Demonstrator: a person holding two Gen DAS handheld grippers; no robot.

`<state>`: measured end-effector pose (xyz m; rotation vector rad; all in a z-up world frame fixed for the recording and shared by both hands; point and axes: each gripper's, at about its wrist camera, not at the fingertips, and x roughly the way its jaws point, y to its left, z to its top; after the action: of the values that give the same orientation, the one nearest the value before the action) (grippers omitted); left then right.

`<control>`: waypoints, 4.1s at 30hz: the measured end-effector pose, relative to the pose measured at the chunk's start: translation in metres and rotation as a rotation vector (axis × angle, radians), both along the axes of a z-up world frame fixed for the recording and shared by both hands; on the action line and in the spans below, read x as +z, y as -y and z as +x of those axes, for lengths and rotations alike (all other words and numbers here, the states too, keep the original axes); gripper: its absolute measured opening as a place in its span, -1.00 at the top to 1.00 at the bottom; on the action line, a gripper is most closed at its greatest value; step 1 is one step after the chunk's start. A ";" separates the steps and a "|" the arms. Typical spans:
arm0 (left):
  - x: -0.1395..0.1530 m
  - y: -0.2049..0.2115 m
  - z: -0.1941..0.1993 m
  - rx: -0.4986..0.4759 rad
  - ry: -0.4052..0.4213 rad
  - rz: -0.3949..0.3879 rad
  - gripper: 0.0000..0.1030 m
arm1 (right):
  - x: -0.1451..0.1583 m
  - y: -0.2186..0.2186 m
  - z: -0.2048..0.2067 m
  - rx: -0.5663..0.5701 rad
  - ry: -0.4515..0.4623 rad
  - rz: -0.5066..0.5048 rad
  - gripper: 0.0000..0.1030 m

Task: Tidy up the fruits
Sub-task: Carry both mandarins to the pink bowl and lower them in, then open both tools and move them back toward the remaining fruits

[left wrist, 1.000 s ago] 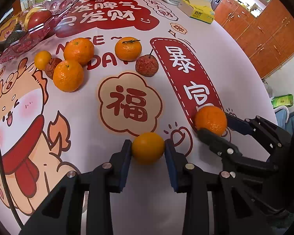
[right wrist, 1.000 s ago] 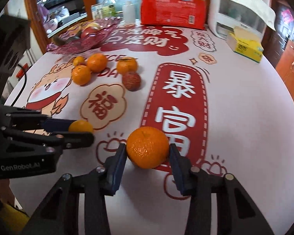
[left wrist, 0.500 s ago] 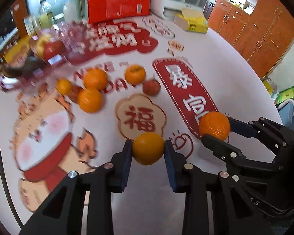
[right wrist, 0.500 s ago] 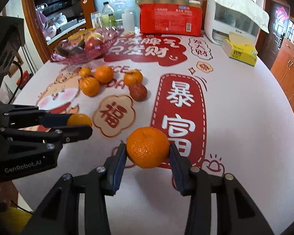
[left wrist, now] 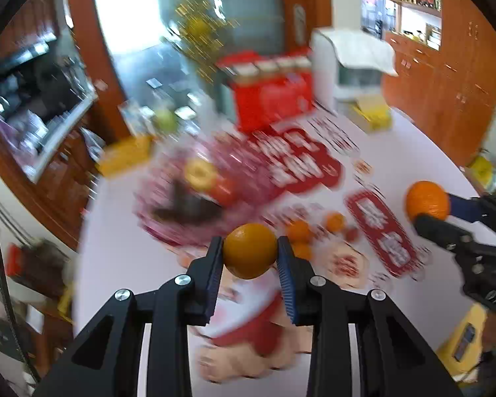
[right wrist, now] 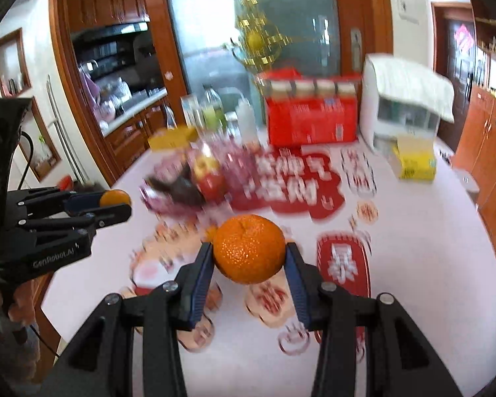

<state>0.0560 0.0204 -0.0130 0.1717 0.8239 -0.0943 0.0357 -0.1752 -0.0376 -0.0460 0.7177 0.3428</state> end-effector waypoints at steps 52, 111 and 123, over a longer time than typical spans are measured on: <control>-0.156 -0.107 0.245 -0.145 -0.303 -0.096 0.10 | -0.127 -0.173 0.205 -0.207 -0.355 -0.119 0.13; 0.020 -0.060 0.057 -0.087 0.036 -0.114 -0.98 | 0.006 -0.057 0.063 -0.284 -0.064 -0.095 -0.05; -0.029 0.005 0.064 0.018 -0.065 -0.156 -0.98 | -0.015 0.003 0.107 -0.114 -0.074 -0.164 -0.05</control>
<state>0.1195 0.0157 -0.0416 0.0146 0.8793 -0.1477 0.1427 -0.1786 -0.0526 -0.1476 0.8167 0.1769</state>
